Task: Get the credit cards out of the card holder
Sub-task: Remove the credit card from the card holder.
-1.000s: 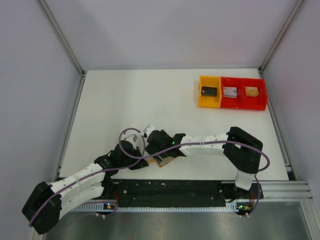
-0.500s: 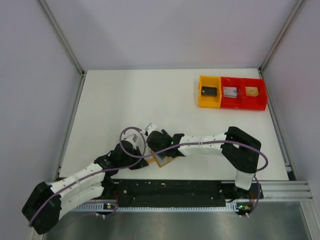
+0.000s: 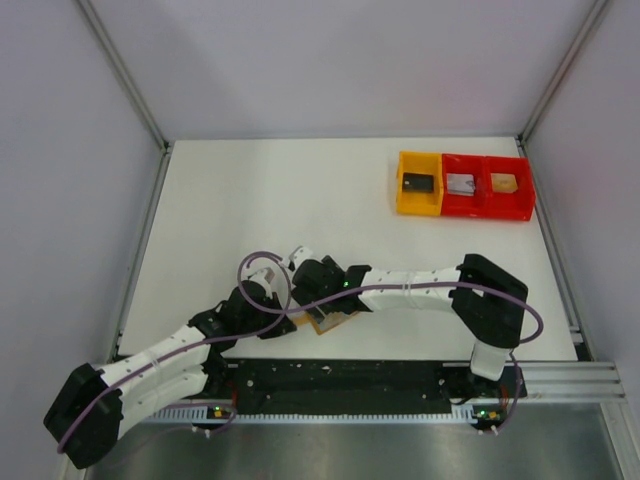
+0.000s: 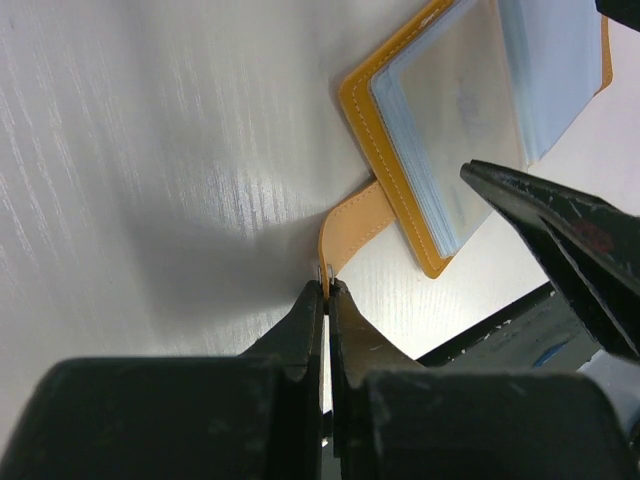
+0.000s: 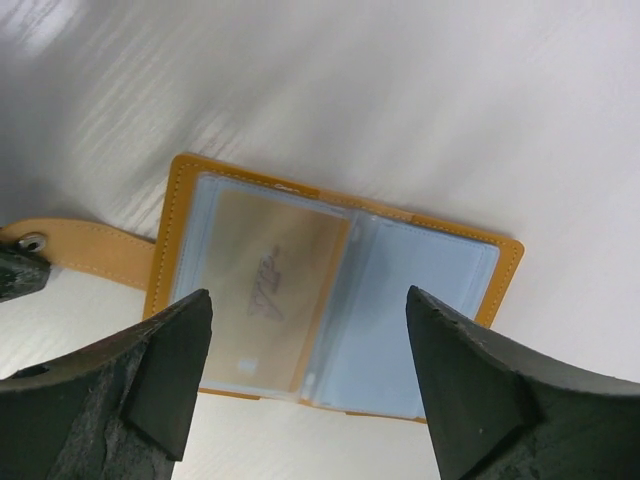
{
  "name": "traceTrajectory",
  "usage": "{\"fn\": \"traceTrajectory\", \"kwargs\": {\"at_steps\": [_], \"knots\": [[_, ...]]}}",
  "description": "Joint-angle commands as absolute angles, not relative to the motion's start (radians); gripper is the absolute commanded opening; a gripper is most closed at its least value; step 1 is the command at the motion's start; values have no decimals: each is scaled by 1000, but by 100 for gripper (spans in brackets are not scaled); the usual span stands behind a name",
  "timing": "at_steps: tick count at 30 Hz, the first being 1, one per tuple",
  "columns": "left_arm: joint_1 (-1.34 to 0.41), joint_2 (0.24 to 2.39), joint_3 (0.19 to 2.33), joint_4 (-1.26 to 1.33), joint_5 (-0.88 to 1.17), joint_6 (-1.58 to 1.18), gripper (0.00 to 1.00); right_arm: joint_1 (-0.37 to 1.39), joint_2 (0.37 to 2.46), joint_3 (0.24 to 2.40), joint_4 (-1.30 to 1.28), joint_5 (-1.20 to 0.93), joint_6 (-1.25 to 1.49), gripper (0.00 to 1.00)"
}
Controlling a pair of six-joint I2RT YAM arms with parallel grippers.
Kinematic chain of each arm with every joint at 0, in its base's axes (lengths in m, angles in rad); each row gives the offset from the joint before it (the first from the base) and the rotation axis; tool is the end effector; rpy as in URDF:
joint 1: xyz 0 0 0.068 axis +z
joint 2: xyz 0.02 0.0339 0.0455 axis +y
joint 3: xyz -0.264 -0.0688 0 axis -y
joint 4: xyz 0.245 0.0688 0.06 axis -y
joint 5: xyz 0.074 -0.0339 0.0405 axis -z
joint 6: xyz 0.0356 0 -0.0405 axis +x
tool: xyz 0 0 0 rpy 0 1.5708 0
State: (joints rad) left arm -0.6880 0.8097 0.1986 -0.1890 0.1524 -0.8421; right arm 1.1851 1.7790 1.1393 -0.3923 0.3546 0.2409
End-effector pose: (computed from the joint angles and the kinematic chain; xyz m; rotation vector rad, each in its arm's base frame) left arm 0.1117 -0.0988 0.1349 -0.1177 2.5520 -0.8580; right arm 0.1477 0.3308 0.1815 -1.0296 2.2891 0.1130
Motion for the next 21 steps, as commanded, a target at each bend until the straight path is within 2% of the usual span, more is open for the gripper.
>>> {"fn": "traceTrajectory", "kwargs": {"at_steps": [1, 21], "knots": [[-689, 819, 227, -193, 137, -830, 0, 1209, 1775, 1207, -371, 327, 270, 78], [-690, 801, 218, -195, 137, -838, 0, 1215, 1870, 1220, -402, 365, 275, 78]]}}
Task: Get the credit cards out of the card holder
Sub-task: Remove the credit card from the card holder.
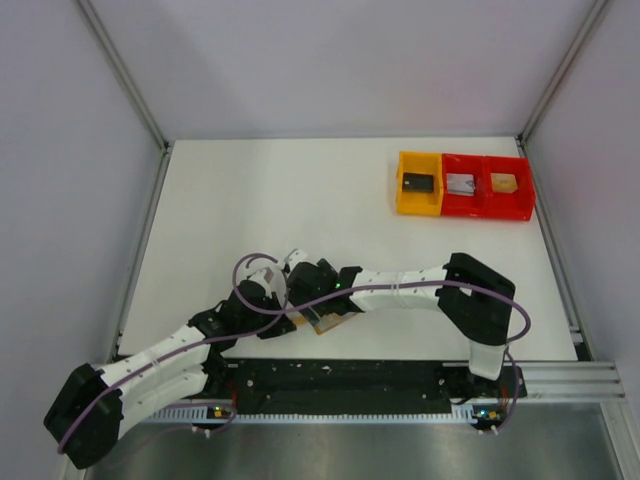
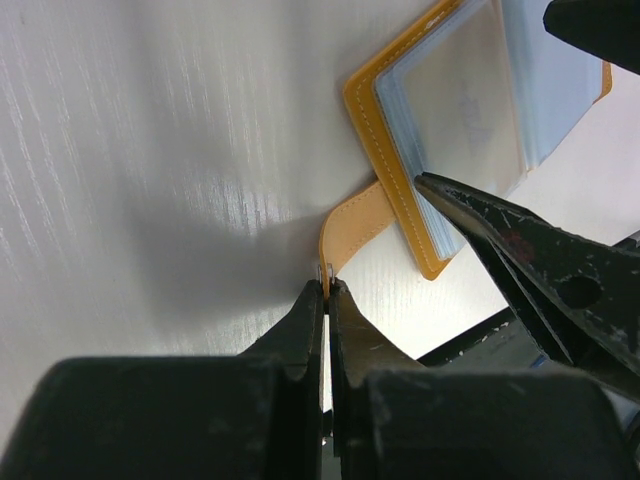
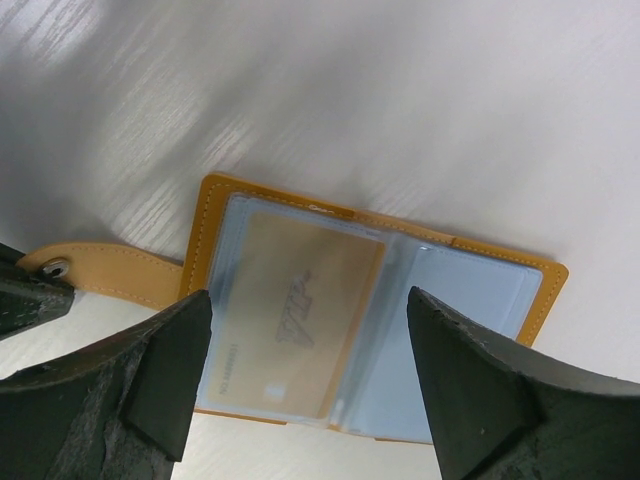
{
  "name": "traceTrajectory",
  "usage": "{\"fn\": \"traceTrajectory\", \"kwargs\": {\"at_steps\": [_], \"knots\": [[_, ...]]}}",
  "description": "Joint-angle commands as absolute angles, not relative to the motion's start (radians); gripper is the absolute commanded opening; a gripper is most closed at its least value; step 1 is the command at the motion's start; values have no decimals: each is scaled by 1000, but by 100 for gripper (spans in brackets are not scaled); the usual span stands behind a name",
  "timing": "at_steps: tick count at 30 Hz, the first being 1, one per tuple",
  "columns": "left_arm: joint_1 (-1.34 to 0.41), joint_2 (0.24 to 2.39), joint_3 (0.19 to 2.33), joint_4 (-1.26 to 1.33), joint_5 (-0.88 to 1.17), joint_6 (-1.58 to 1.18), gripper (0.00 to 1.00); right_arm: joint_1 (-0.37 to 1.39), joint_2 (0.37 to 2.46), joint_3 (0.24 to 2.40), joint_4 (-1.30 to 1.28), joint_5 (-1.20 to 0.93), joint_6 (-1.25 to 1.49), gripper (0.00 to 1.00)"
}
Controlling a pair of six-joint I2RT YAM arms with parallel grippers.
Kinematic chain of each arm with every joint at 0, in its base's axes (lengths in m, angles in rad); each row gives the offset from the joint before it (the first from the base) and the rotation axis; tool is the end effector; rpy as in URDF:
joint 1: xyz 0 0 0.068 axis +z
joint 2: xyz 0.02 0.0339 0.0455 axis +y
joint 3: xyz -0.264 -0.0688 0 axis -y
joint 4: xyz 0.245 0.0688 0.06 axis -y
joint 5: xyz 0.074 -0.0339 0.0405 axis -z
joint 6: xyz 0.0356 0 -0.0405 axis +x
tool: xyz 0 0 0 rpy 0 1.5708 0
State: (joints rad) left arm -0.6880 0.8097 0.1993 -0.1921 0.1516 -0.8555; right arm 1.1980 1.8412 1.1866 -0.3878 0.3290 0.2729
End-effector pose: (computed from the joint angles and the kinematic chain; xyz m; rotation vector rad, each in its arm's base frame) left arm 0.1116 -0.0987 0.1349 -0.1357 2.5559 -0.8605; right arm 0.1475 0.3457 0.1733 -1.0279 2.3162 0.1478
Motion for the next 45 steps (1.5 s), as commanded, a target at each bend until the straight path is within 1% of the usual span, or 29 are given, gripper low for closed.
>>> {"fn": "traceTrajectory", "kwargs": {"at_steps": [1, 6, 12, 15, 22, 29, 34, 41, 45], "knots": [[-689, 799, 219, -198, 138, -839, 0, 1215, 1874, 1221, -409, 376, 272, 78], [-689, 792, 221, -209, 133, -836, 0, 1215, 1878, 1224, -446, 426, 262, 78], [-690, 795, 224, -209, 132, -838, 0, 1221, 1882, 1244, -468, 408, 267, 78], [-689, 795, 224, -207, 132, -841, 0, 1238, 1899, 1269, -495, 439, 271, 78], [-689, 782, 222, -218, 115, -847, 0, 1259, 1948, 1325, -615, 623, 313, 78], [-689, 775, 212, -224, 103, -850, 0, 1259, 1924, 1354, -686, 784, 336, 77], [-690, 773, 210, -227, 100, -848, 0, 1259, 1898, 1359, -698, 853, 322, 77], [-689, 776, 207, -239, 83, -847, 0, 1229, 1827, 1335, -703, 850, 325, 75], [-689, 779, 209, -244, 71, -844, 0, 1169, 1750, 1287, -703, 828, 327, 75]]}}
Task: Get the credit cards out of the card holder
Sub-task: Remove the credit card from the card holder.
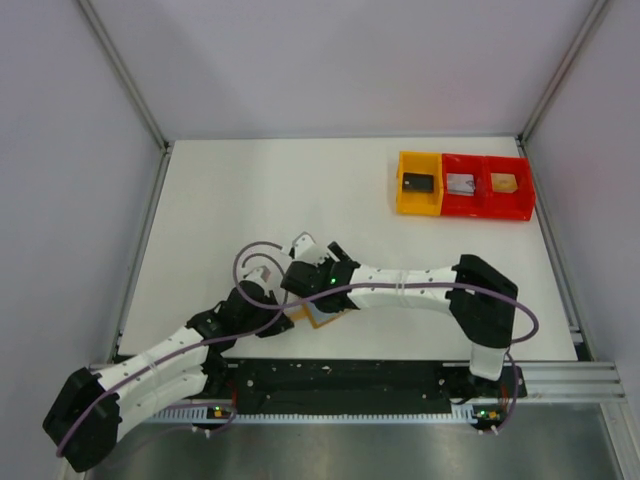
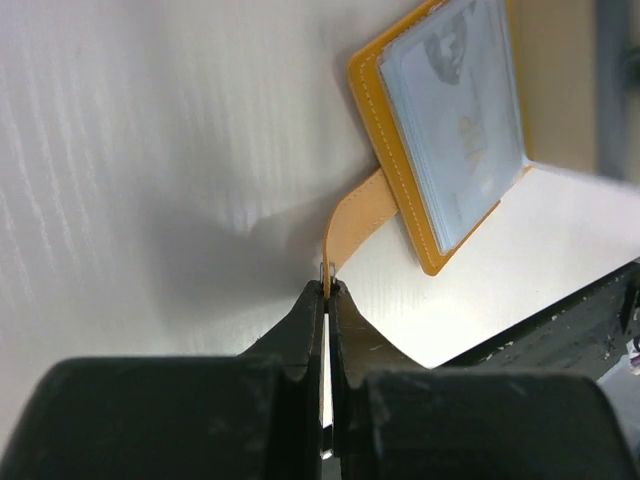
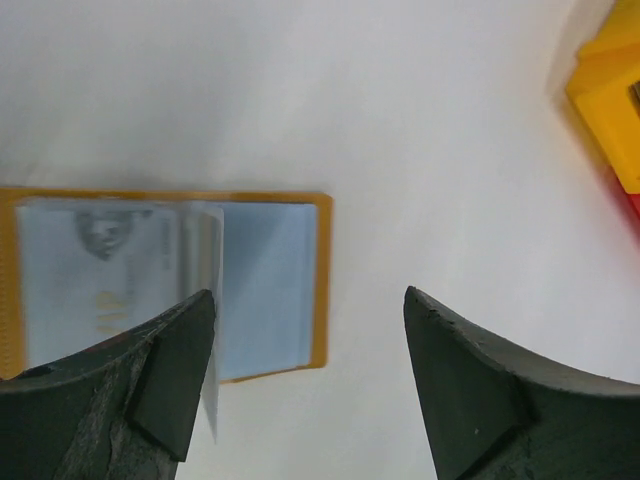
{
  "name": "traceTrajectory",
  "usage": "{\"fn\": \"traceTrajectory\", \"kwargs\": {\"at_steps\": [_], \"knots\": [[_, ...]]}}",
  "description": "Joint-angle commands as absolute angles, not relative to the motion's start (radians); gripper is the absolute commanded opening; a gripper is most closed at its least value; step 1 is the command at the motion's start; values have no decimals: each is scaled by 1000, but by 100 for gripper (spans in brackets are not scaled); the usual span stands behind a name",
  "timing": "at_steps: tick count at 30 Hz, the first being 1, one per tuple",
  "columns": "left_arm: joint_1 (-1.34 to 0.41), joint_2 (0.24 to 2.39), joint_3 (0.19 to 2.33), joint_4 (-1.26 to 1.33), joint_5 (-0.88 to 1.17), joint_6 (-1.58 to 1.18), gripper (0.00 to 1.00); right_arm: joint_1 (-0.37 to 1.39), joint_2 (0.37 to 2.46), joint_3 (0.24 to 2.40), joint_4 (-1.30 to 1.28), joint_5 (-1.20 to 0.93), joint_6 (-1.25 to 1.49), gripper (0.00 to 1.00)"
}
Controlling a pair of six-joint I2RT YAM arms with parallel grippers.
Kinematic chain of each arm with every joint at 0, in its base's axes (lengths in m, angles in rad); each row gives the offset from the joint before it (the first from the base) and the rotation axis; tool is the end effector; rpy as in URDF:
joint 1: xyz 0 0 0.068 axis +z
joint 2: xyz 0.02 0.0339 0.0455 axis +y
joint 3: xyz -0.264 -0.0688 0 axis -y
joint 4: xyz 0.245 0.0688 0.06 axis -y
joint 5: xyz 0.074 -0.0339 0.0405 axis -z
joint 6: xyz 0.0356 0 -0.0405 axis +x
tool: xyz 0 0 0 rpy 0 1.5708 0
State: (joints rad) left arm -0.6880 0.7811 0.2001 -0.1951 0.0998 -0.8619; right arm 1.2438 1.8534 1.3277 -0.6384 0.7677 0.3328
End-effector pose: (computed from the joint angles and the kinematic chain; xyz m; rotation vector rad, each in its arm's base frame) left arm 0.1123 -0.0969 0.1384 -0.1659 2.5104 -0.8283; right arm 0.1439 0.3472 0.2045 -0.8419 2.1552 -0.3194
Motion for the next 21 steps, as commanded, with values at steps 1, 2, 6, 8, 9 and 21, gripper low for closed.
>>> {"fn": "traceTrajectory", "kwargs": {"at_steps": [1, 2, 6, 8, 9, 21], "knots": [[-689, 781, 207, -244, 68, -844, 0, 1149, 1735, 1272, -701, 821, 325, 75], [-689, 785, 209, -242, 66, -842, 0, 1132, 1724, 1252, -698, 812, 324, 75], [-689, 799, 213, -242, 61, -839, 0, 1059, 1680, 1177, -689, 770, 328, 73], [-689, 802, 219, -244, 46, -836, 1, 1040, 1655, 1152, -677, 729, 333, 70], [-689, 804, 225, -244, 34, -833, 2, 1031, 1635, 1141, -663, 694, 333, 69], [-630, 933, 512, -311, -117, -704, 61, 902, 1448, 921, -221, 72, 402, 40]]}}
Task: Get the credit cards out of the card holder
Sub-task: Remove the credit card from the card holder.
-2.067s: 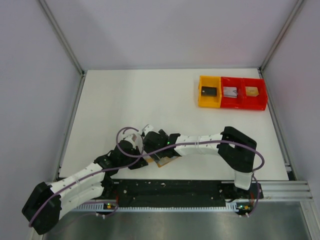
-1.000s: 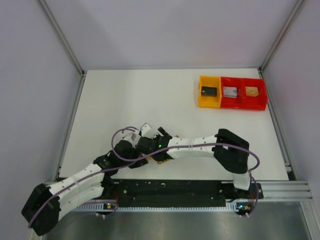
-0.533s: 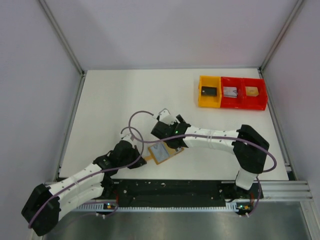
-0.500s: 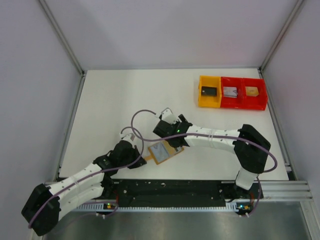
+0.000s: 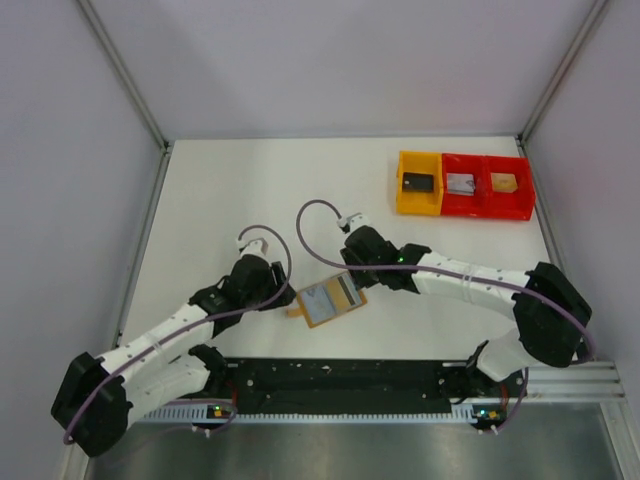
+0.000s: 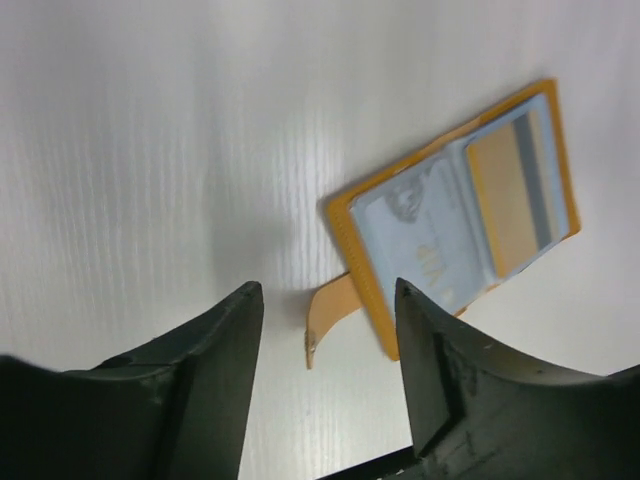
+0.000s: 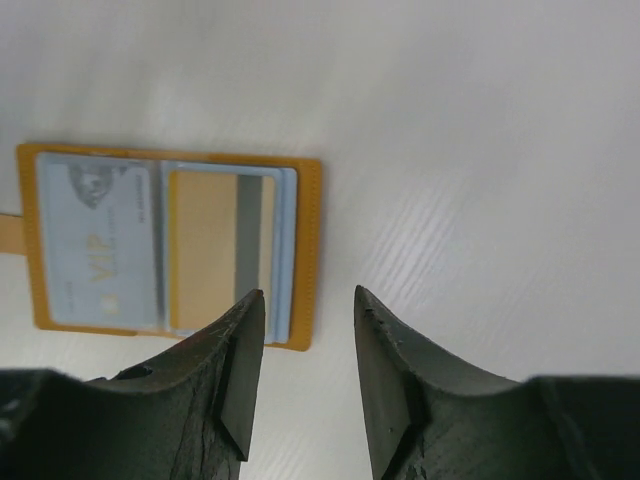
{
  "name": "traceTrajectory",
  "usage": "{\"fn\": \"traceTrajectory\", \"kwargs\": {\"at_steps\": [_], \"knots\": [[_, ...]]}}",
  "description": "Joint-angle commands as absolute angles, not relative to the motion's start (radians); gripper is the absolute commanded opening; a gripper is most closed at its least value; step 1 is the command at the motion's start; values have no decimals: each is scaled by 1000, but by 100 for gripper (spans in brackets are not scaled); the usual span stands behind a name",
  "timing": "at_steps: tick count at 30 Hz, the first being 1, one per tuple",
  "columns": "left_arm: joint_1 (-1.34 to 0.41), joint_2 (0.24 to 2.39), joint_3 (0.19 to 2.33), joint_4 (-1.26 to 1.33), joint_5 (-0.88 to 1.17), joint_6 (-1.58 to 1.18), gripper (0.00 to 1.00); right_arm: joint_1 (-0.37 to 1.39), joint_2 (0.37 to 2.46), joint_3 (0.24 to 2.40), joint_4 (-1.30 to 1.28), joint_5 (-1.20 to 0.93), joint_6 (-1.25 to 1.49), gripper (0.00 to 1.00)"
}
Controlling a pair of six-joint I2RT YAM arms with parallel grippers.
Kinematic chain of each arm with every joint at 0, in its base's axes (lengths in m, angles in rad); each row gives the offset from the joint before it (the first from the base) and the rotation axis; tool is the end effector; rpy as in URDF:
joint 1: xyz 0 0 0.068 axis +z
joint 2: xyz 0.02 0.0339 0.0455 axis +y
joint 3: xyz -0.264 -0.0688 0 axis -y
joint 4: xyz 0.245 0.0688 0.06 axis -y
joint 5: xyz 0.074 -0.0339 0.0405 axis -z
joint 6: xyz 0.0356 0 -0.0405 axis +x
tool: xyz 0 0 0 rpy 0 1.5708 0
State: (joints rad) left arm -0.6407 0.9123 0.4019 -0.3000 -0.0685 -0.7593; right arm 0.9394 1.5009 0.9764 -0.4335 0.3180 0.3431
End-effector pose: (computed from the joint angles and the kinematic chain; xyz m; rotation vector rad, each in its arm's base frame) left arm 0.1434 -0.1039 0.1756 -0.1793 2.4521 -0.5685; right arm 0.1894 0.2402 0.2179 -0.6042 2.3915 0.1496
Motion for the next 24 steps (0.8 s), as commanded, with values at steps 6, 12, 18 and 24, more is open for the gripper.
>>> {"fn": "traceTrajectory", "kwargs": {"at_steps": [6, 12, 18, 24], "knots": [[-630, 913, 586, -238, 32, -716, 69, 813, 1448, 801, -45, -83, 485, 26], [-637, 1027, 586, -60, 254, -824, 67, 752, 1457, 709, 101, -158, 568, 14], [-647, 1179, 542, 136, 318, -917, 64, 730, 1486, 677, 158, -192, 595, 8], [-649, 1278, 528, 181, 275, -936, 55, 709, 1523, 663, 144, -212, 621, 2]]}}
